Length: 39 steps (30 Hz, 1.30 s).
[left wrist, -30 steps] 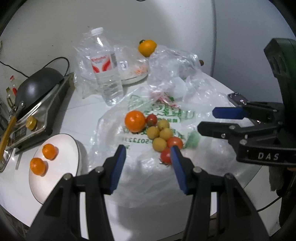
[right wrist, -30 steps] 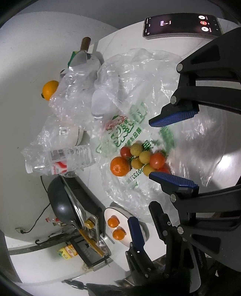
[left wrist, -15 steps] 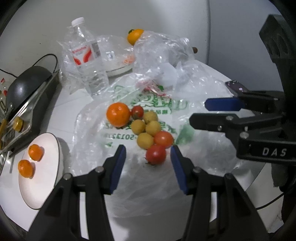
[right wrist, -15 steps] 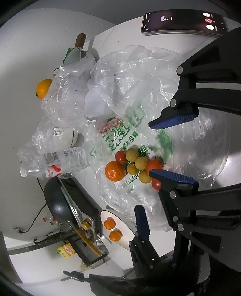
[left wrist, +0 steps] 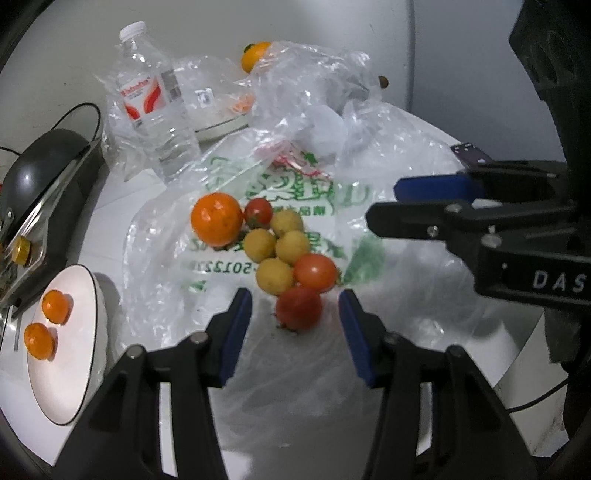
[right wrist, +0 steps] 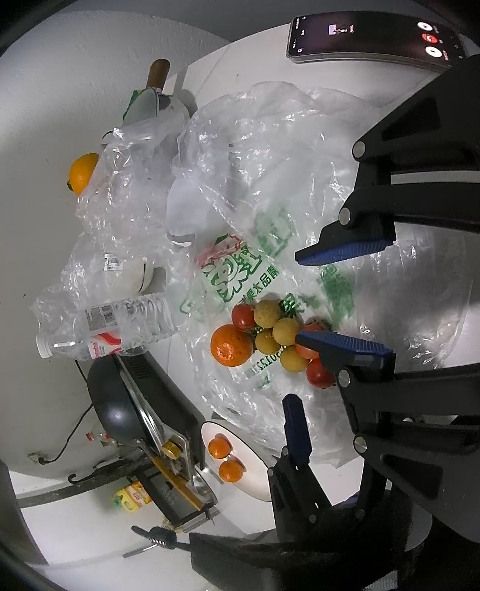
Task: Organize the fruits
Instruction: 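Grasp a red cherry tomato with the left gripper while the right gripper grasps another tomato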
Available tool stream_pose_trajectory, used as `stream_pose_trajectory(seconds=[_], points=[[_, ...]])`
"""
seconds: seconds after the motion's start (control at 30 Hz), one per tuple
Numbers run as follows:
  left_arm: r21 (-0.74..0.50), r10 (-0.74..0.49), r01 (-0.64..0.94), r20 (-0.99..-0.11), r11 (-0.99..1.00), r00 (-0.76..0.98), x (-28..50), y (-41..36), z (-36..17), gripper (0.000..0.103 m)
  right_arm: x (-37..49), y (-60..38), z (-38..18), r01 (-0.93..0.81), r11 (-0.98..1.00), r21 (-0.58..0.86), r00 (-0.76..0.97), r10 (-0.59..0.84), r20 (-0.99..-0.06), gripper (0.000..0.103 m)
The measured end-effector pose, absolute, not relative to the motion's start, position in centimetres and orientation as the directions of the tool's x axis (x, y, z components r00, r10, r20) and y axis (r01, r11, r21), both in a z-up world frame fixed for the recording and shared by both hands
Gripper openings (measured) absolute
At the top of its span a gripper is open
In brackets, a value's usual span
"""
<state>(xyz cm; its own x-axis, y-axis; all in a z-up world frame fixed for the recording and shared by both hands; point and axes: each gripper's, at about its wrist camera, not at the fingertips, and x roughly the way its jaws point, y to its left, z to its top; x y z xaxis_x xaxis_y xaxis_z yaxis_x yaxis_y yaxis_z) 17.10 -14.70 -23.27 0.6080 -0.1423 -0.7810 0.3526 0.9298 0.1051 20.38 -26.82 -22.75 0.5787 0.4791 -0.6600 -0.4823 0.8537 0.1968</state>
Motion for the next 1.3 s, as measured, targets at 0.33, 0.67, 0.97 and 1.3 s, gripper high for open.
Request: stream_pose_trajectory(seconds=[0.33,0.67,0.97,1.3], points=[[0.094,-0.154,0.375,-0.800,0.922,0.579,17.7,-14.9,-24.0,0.033,20.7,-26.6,-22.9,-0.485,0.852,0.196,0.576,0.480,-0.662,0.038],[0.102,-0.176,0.411,-0.792,0.906,0.585,17.5,-15.0,-23.4,0.029,21.0,-26.0,-22.7,-0.485,0.856,0.181,0.577,0.469,-0.669,0.038],[0.101,-0.186,0.405,-0.771,0.909,0.609,16.7,-13.8,-21.9,0.029,21.1,-24.9,-22.7,-0.493,0.852,0.175,0.568,0.468,-0.678,0.038],[0.100,-0.189,0.381,-0.738,0.919,0.648,16.1,-12.4,-20.3,0.029,20.8,-23.4,-22.9,-0.515,0.840,0.170,0.545,0.474,-0.692,0.038]])
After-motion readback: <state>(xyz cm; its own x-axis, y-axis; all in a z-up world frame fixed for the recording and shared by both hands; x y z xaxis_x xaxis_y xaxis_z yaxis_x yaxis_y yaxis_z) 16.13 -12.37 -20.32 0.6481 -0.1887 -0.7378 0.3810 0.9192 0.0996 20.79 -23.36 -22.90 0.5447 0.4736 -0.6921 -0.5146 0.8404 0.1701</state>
